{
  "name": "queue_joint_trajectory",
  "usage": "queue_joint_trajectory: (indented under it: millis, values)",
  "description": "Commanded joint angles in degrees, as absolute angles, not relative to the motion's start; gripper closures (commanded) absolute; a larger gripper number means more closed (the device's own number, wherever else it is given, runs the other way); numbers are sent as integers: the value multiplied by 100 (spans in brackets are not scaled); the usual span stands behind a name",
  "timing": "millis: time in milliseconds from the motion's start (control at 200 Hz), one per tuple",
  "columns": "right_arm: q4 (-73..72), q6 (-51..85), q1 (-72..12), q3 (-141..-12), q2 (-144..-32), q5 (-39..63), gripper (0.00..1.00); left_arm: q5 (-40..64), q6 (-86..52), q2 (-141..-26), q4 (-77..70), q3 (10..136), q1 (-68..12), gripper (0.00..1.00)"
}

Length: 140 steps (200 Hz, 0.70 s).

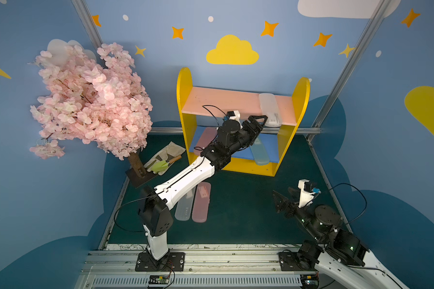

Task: Remove the pencil cases from the shelf
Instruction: Pick up the pencil case from the shelf.

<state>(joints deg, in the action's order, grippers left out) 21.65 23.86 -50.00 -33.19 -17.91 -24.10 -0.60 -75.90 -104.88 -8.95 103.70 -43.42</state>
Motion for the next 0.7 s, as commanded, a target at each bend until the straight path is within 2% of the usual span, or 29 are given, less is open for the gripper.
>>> queue_joint_trajectory:
  millis: [0,190,696]
  values:
    - [2362,2258,-4975,-3272,-1582,-2622,4,-9,-7638,-10666,-936,10686,-4391,22]
    - [2449,2226,-4976,-3203,-1283,-2711,5,35,-7655,-10967,-936,11014,-4434,35]
    - [2593,2250,-4976,-3156,-982,-2753,5,26,-7611,-11435,-749,11647,-4438,46]
